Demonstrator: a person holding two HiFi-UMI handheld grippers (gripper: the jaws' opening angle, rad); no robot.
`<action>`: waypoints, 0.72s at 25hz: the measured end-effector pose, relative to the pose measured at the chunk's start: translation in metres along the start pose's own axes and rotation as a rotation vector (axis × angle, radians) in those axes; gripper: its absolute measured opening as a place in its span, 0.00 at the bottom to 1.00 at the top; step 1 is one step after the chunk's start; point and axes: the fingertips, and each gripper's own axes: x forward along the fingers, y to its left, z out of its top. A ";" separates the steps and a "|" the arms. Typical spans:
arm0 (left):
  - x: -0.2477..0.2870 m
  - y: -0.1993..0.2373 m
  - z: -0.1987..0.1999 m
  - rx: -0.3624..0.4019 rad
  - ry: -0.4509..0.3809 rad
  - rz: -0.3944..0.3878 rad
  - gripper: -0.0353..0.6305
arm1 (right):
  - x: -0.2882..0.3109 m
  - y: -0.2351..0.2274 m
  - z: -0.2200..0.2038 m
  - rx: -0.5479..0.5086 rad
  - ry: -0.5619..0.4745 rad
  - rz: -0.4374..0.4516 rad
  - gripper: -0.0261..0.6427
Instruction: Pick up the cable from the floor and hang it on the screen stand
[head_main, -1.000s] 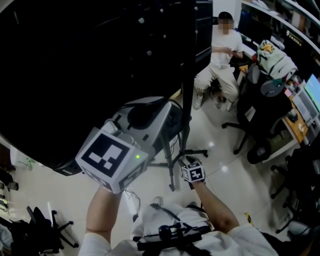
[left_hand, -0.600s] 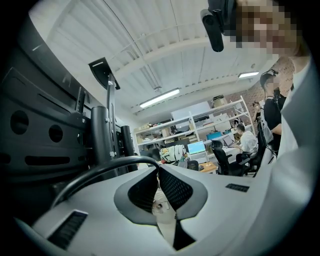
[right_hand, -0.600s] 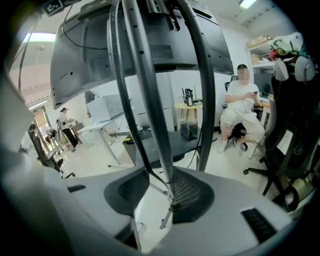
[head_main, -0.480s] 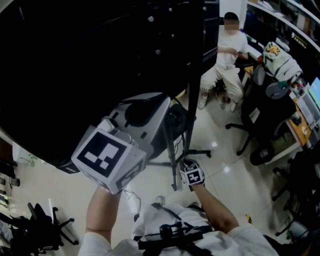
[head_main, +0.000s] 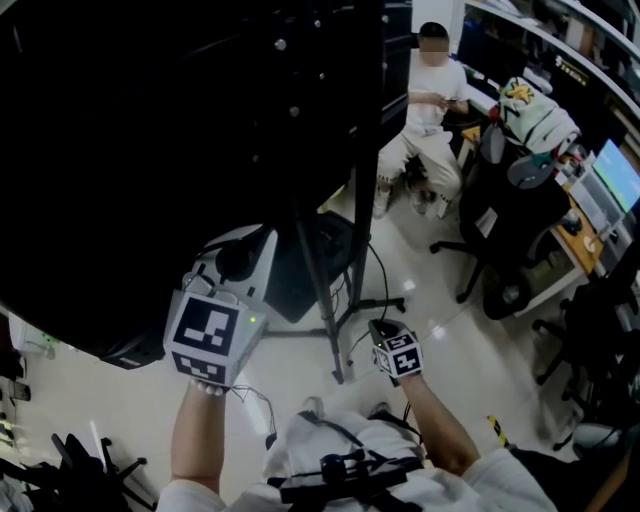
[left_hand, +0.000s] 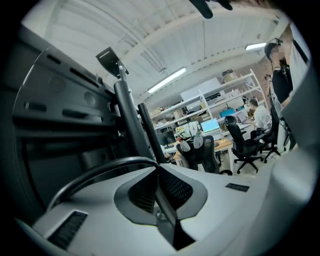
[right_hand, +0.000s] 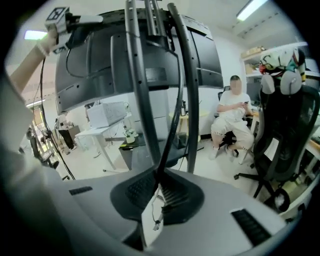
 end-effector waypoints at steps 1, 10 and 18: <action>-0.001 -0.001 -0.015 -0.033 0.015 -0.015 0.07 | -0.008 -0.008 0.008 0.005 -0.016 -0.018 0.08; 0.002 -0.056 -0.093 -0.066 0.133 -0.171 0.07 | -0.077 -0.077 0.108 -0.141 -0.154 -0.253 0.08; 0.000 -0.087 -0.119 -0.086 0.142 -0.313 0.08 | -0.130 -0.106 0.239 -0.301 -0.281 -0.426 0.08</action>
